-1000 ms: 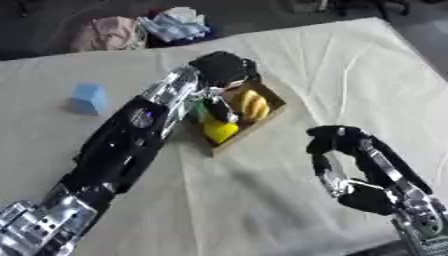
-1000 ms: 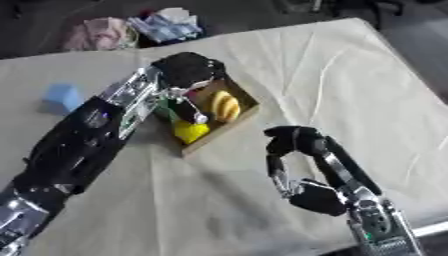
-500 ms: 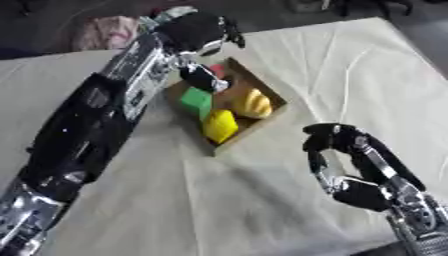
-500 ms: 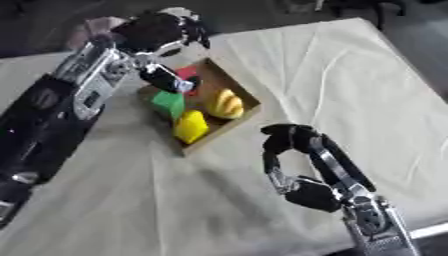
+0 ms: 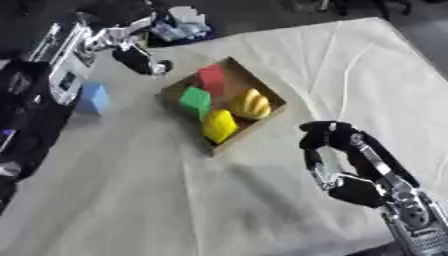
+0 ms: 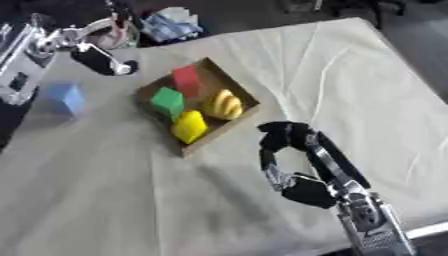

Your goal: Pick up objects on the table and place them in the box.

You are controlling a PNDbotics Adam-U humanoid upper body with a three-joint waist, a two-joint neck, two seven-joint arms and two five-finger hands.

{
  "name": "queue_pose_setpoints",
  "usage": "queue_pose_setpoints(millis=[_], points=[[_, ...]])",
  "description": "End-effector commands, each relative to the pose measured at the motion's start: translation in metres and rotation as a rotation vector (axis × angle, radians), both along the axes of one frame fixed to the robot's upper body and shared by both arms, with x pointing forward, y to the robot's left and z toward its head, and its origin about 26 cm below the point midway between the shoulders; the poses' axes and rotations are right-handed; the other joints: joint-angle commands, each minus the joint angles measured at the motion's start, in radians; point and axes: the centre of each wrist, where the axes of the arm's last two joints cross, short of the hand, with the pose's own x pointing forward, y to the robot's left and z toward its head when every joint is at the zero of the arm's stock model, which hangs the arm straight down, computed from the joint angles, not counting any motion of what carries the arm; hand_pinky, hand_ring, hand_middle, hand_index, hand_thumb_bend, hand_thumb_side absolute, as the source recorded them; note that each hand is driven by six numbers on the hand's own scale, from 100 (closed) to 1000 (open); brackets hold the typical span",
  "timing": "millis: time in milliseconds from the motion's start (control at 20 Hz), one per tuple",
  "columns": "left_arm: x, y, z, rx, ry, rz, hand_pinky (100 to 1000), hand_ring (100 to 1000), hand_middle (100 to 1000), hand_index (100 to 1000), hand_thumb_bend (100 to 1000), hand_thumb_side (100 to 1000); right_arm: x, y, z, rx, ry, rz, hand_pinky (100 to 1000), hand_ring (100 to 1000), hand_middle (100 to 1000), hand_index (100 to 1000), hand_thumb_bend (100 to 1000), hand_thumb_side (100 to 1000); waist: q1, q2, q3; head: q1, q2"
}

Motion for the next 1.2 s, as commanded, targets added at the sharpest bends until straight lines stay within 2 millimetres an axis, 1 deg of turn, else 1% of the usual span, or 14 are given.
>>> queue_pose_setpoints(millis=[50, 250, 650, 700, 750, 950, 1200], points=[[-0.001, 0.036, 0.016, 0.056, 0.004, 0.082, 817, 789, 821, 868, 463, 260, 0.001, -0.006, 0.005, -0.014, -0.023, -0.014, 640, 651, 591, 799, 100, 383, 0.006, -0.019, 0.004, -0.006, -0.001], [-0.001, 0.055, 0.011, 0.081, 0.021, 0.129, 825, 798, 825, 872, 490, 258, 0.001, -0.006, 0.005, -0.015, -0.023, -0.015, 640, 651, 591, 799, 100, 382, 0.005, -0.018, 0.007, -0.008, -0.003], [0.002, 0.079, -0.008, 0.114, 0.059, 0.215, 835, 816, 838, 881, 519, 250, 0.001, -0.006, 0.006, -0.015, -0.025, -0.017, 640, 651, 590, 799, 100, 382, 0.006, -0.017, 0.005, -0.008, -0.005], [0.002, 0.081, -0.01, 0.114, 0.058, 0.224, 834, 814, 834, 878, 535, 212, 0.001, -0.006, 0.006, -0.015, -0.025, -0.017, 639, 651, 590, 799, 100, 381, 0.007, -0.017, 0.004, -0.008, -0.005], [0.003, 0.083, -0.012, 0.117, 0.058, 0.234, 836, 815, 835, 878, 527, 247, 0.001, -0.006, 0.006, -0.015, -0.025, -0.018, 639, 651, 590, 799, 100, 383, 0.007, -0.016, 0.004, -0.008, -0.005], [0.004, 0.089, -0.023, 0.133, 0.105, 0.252, 849, 828, 846, 886, 539, 280, 0.001, -0.006, 0.006, -0.014, -0.027, -0.019, 639, 651, 590, 799, 100, 382, 0.008, -0.013, 0.003, -0.009, -0.004], [0.004, 0.092, -0.028, 0.135, 0.158, 0.262, 847, 823, 842, 884, 540, 283, 0.001, -0.006, 0.006, -0.013, -0.028, -0.021, 639, 651, 590, 798, 100, 384, 0.008, -0.009, 0.003, -0.011, -0.003]])
